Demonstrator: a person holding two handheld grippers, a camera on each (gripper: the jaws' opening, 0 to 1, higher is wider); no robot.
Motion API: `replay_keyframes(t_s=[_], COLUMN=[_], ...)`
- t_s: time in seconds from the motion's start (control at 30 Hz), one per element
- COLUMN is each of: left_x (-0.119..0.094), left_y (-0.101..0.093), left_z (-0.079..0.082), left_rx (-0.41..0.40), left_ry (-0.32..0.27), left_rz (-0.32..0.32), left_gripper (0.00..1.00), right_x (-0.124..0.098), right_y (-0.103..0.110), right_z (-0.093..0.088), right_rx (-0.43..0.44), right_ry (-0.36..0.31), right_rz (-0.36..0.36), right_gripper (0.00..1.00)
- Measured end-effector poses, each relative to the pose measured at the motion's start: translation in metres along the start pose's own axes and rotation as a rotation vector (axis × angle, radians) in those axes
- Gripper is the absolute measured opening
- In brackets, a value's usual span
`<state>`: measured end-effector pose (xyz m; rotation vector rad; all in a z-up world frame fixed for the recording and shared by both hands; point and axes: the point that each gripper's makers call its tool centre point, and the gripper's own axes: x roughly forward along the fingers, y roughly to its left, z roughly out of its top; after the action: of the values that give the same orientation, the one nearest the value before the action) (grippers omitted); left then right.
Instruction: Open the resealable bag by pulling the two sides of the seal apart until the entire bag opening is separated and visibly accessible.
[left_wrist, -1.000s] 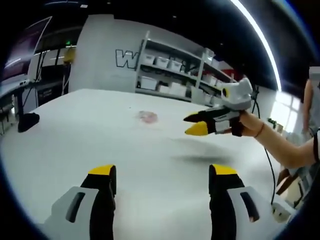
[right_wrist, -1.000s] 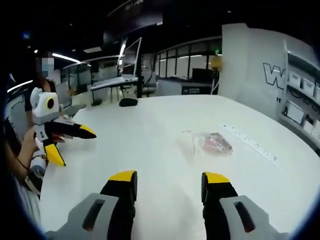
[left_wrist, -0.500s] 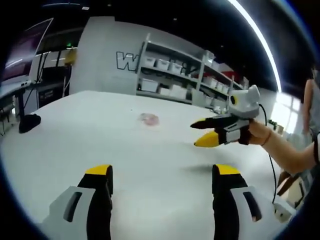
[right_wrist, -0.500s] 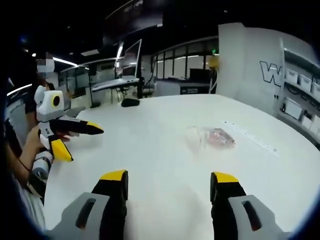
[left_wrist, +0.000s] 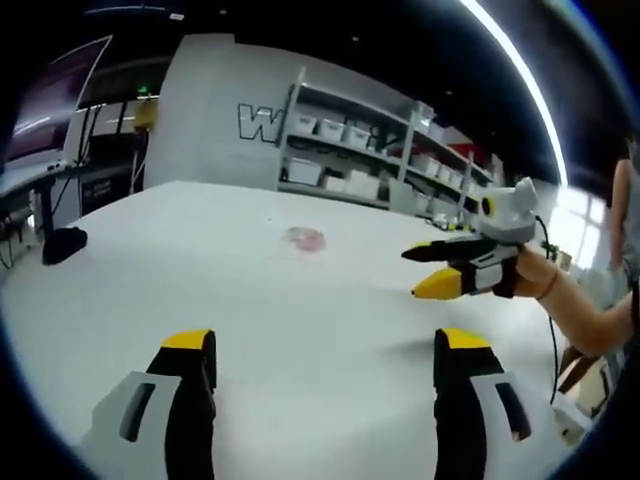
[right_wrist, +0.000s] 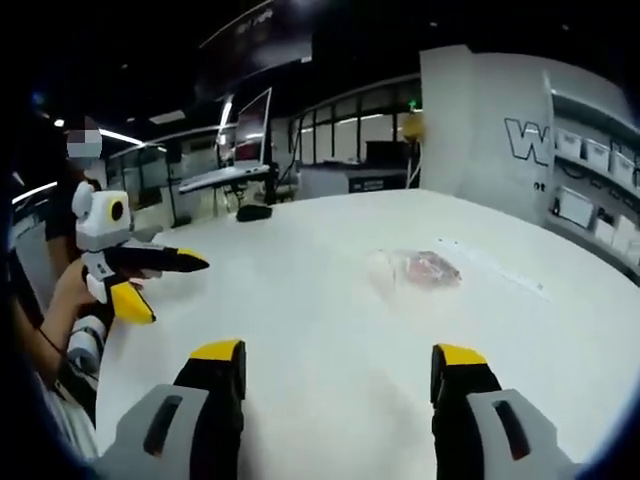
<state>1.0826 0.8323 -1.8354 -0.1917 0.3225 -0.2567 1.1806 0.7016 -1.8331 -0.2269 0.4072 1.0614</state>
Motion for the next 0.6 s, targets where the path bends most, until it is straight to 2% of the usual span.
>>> replay_keyframes(t_s=[0.27, 0.6], left_x=[-0.001, -0.002], left_y=[0.003, 0.004], left_z=[-0.001, 0.001], left_rx=[-0.007, -0.011], left_ry=[0.003, -0.008], left_rz=[0.011, 0.012], left_gripper=[0.94, 0.95], right_x=[-0.010, -0.023], right_y=[0.006, 0.013], right_z=[0.001, -0.008], right_rx=[0.008, 0.036], right_ry=[-0.018, -0.025], right_rz=[-0.014, -0.039], right_gripper=[0.81, 0.91])
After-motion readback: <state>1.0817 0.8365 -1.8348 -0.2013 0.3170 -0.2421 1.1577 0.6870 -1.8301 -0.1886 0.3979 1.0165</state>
